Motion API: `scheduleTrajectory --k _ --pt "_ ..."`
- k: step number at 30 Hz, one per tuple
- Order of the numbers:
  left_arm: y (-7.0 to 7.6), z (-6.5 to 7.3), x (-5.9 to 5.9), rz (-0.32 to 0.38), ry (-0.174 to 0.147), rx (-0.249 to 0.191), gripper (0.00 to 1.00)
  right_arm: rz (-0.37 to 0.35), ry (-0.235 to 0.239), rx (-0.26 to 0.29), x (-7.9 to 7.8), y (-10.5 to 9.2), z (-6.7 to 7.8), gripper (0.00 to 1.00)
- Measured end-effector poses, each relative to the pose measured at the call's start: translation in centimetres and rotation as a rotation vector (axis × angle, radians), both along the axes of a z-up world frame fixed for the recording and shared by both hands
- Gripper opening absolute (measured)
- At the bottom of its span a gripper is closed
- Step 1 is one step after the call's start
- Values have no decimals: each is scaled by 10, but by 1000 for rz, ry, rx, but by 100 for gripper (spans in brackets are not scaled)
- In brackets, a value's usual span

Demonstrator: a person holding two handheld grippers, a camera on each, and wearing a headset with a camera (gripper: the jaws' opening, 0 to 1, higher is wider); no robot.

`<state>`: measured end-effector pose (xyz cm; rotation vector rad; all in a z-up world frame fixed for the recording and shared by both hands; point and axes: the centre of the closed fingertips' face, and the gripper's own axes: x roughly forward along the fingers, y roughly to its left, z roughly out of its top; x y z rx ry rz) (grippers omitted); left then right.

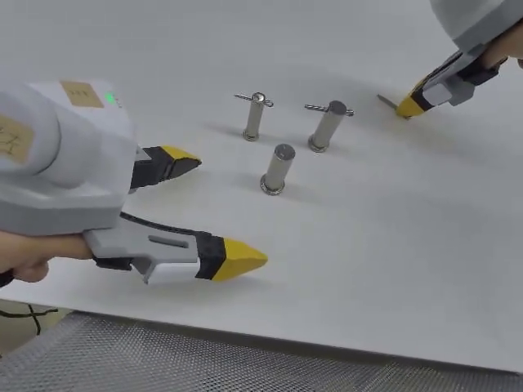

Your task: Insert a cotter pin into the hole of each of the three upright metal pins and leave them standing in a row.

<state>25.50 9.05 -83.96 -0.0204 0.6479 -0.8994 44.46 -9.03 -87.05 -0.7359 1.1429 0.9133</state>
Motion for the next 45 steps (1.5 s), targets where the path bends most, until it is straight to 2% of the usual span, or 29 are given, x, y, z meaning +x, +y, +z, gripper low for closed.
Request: scheduleTrajectory --k 5,11,19,22,26,33,45 --pt "4 2 0 5 -2 6 79 1 -26 5 4 2 0 2" --pt "8 4 1 12 -15 24 79 48 -62 -2 5 2 5 1" --pt "2 9 -2 0 -21 22 79 69 -91 11 -3 3 17 1" --pt "0 10 -2 -3 -24 23 79 70 -97 18 -2 2 16 1" --pt "0 14 -2 -4 -32 22 79 77 -111 25 -5 2 22 1" --pt "1 20 -1 -1 -46 25 78 118 -128 26 -27 2 33 2" --pt "-5 27 0 -7 -65 24 76 167 -189 93 -59 17 63 2"
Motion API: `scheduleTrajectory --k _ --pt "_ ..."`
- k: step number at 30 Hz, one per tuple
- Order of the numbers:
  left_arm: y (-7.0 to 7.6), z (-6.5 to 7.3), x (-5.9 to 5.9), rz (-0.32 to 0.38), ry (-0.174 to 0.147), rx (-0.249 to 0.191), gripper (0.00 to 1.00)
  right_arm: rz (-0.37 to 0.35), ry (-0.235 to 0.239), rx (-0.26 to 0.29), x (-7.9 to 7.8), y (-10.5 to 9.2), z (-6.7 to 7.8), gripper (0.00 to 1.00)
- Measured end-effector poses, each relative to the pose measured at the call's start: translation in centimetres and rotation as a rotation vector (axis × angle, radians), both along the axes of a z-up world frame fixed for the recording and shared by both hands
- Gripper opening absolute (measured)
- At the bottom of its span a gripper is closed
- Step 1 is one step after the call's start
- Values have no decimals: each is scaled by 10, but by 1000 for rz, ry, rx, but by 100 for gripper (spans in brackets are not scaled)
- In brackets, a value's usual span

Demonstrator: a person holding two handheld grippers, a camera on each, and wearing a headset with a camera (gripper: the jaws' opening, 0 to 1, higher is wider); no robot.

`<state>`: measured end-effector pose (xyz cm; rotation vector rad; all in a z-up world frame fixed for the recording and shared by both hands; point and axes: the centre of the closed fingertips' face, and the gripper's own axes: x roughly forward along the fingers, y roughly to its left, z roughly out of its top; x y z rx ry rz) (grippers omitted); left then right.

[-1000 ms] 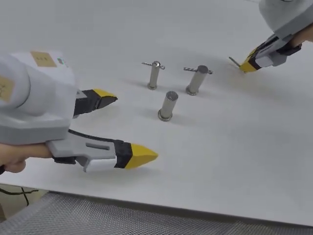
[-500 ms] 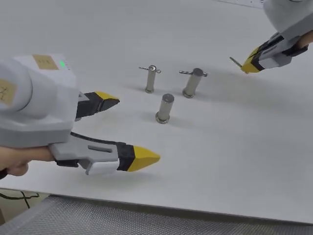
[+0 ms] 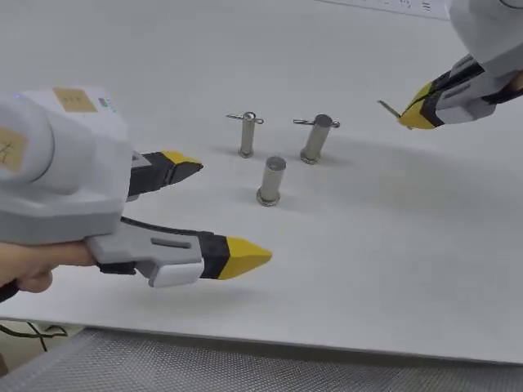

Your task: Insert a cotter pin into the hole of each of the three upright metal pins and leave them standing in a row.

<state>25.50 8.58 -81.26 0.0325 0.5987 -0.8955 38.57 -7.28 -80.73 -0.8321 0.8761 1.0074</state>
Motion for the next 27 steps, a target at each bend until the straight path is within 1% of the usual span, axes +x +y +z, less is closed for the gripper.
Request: scheduleTrajectory --k 4,7,8,9,11,12,15,17,18,20,22,23,24,25,27 --pt "-3 3 2 5 -9 -10 74 19 -16 10 -12 5 4 2" --pt "-7 8 4 8 -9 -40 73 40 -38 22 -18 10 7 2" --pt "-8 9 4 8 -13 -42 73 45 -43 24 -20 11 8 2" --pt "-9 10 5 9 -16 -44 73 51 -44 34 -17 12 8 2" --pt "-10 12 7 11 -20 -51 72 49 -38 55 -21 15 10 2" --pt "-11 14 8 15 -23 -57 71 49 -41 68 -24 18 12 2" --pt "-13 19 12 27 -22 -86 66 52 -56 83 -34 20 15 2" --pt "-16 20 13 32 -14 -101 63 55 -64 90 -36 22 17 2" --pt "-17 21 13 30 -12 -106 62 68 -76 94 -32 21 18 2" --pt "-21 22 12 22 -9 -115 60 92 -98 96 -38 22 21 2" --pt "-24 23 12 18 -7 -123 59 99 -109 94 -36 22 21 2" --pt "-26 24 12 18 -5 -128 57 104 -116 93 -37 23 22 2" --pt "-28 25 13 21 -5 -139 55 119 -133 93 -39 25 23 2" --pt "-29 26 13 22 -5 -145 54 127 -142 90 -43 26 24 2" --pt "-32 28 14 24 -4 -156 52 135 -160 92 -45 28 26 2"
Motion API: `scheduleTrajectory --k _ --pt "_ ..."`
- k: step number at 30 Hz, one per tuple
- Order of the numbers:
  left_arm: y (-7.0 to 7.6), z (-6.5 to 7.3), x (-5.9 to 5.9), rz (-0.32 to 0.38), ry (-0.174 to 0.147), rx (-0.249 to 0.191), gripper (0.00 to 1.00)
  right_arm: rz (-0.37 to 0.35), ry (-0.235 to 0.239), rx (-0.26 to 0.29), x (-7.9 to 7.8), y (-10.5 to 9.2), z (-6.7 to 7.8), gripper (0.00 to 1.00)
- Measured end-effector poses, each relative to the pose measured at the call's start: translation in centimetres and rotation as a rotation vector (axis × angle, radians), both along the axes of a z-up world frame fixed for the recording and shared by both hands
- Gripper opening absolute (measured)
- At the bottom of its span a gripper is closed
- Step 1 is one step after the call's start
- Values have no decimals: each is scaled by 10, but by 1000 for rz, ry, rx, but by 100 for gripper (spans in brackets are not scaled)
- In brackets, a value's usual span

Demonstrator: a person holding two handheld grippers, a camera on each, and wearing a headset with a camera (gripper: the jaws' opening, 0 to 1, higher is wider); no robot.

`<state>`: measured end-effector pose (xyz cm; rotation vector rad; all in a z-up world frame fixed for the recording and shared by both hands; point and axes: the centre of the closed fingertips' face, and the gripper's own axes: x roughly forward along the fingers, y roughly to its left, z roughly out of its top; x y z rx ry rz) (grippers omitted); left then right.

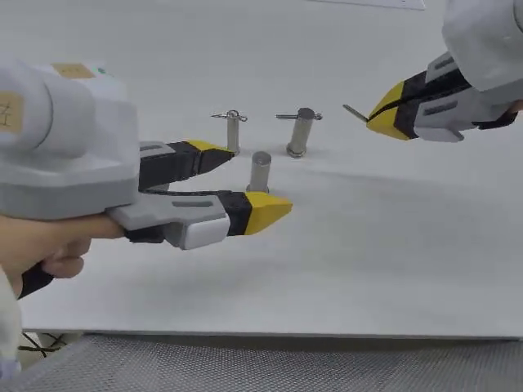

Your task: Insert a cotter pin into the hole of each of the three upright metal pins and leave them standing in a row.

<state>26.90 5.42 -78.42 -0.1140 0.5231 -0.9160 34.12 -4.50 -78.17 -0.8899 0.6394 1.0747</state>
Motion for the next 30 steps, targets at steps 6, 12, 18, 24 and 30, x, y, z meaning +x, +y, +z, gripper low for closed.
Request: scheduleTrajectory --k 6,12,18,24,30 --pt "-4 9 7 18 9 -52 47 28 -45 -1 -9 10 1 2" --pt "-10 17 15 29 39 -101 41 32 -76 26 -19 19 2 2" --pt "-19 16 16 25 85 -125 40 47 -107 53 -28 29 3 2" --pt "-25 14 14 27 125 -139 40 64 -107 74 -40 35 0 2" --pt "-27 12 12 29 159 -151 32 74 -119 83 -46 39 -3 2"
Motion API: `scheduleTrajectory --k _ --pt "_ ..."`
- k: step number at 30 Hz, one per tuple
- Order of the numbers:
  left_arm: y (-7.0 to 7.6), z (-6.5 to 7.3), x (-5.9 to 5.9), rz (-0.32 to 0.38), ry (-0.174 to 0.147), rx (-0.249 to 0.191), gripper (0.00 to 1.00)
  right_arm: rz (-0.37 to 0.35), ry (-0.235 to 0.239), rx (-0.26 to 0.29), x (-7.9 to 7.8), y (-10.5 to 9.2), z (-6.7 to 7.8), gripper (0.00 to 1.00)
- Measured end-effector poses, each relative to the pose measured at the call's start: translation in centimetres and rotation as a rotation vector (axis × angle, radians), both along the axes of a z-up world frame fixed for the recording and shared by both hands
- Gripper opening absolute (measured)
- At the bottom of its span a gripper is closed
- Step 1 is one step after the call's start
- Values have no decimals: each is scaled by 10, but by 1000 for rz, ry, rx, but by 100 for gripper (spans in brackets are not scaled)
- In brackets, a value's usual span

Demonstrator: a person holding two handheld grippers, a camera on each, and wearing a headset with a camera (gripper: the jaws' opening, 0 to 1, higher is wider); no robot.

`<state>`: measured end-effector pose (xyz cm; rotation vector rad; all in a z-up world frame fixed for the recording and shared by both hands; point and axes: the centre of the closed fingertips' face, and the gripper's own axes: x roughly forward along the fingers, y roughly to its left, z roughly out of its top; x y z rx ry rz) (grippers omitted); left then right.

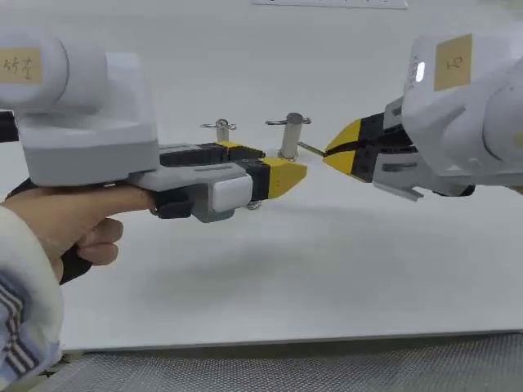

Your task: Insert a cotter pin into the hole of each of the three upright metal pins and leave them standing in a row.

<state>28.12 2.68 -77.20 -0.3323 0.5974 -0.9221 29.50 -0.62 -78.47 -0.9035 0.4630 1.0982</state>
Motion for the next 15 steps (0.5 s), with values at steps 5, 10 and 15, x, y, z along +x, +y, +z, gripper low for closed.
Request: scheduleTrajectory --k 5,10,15 --pt "-3 2 1 -7 32 -32 26 22 -31 5 -3 4 0 2" --pt "-9 3 -3 -19 51 -50 21 59 -74 0 -6 11 2 2" --pt "-10 3 -2 -24 61 -59 14 72 -81 -5 -8 13 1 2"
